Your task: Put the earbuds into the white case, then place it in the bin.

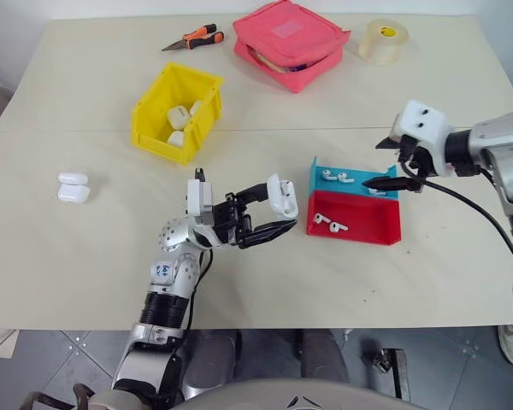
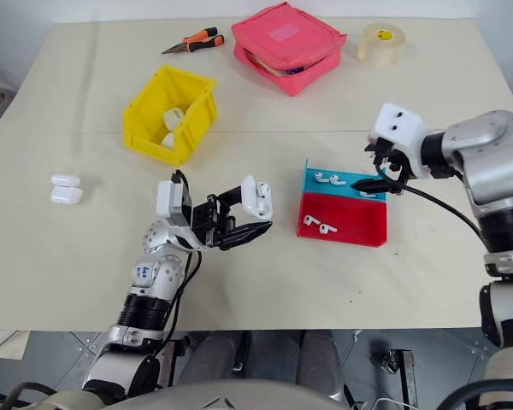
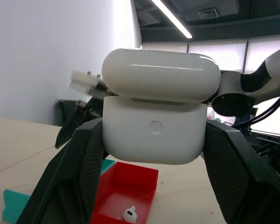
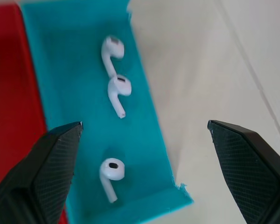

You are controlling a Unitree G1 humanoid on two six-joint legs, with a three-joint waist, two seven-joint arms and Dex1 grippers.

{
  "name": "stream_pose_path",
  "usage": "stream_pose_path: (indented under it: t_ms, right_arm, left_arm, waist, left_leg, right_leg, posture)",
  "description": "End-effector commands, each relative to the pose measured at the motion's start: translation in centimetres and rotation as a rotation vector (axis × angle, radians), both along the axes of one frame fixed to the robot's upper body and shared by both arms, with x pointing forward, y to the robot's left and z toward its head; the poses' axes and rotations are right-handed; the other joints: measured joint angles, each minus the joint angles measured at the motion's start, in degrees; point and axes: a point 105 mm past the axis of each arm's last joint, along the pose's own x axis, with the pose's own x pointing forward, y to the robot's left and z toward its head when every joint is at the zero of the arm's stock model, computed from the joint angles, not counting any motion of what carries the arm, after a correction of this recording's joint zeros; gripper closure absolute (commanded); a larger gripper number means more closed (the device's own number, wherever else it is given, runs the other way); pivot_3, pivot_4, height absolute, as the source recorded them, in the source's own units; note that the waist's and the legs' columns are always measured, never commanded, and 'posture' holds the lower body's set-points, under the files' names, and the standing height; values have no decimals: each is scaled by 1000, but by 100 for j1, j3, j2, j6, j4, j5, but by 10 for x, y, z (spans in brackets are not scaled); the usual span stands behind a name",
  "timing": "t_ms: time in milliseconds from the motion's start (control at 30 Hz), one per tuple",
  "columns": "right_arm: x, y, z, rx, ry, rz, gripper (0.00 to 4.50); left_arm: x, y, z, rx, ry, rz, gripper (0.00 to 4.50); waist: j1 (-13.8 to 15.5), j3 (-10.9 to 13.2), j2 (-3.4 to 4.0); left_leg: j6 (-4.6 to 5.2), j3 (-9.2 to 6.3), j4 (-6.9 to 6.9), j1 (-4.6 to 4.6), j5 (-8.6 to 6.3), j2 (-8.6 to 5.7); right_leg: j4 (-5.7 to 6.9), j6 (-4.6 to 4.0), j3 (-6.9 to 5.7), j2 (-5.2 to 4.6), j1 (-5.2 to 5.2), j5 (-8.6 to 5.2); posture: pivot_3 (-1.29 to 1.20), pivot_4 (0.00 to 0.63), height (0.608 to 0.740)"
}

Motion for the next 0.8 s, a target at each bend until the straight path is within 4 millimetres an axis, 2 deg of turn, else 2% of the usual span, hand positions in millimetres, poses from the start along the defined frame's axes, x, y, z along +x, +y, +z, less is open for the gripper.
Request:
stream_pose_path:
  t_ms: [33,367,567,767,800]
  right_arm:
    - [9,-5,5,-56,-20,16,18]
    - [5,-18,-6,-161,123,63,18]
    - [11,-23,-14,-215,154,38,18]
    - [11,-19,-20,-215,182,48,18]
    - [11,-19,-21,-215,188,50,192]
  left_arm:
    - [-4,0,8,-13,-50,13,1716]
    - [-3,2,8,-13,-52,30,1716]
    - [-3,0,9,-17,-55,27,1716]
    - [-3,0,9,-23,-57,30,1716]
    - [-3,-1,9,-23,-56,31,1716]
  waist:
    - [2,0,0]
    - [-41,0,1]
    - [-127,-1,1]
    - [-126,-1,2]
    - [-126,-1,2]
  left_leg:
    - [0,0,2,0,0,0]
    - [-2,6,2,-1,1,0]
    - [-4,5,1,0,1,0]
    - [-4,4,2,0,1,0]
    - [-5,5,2,1,2,0]
  right_leg:
    - [1,0,0,0,0,0]
    - [2,0,-4,0,1,0]
    - [3,0,-4,0,0,0]
    - [4,0,-5,0,2,0]
    - [5,0,-5,0,2,0]
  posture:
    - [0,150,740]
    - [0,150,740]
    - [0,150,740]
    - [0,150,740]
    - [0,150,740]
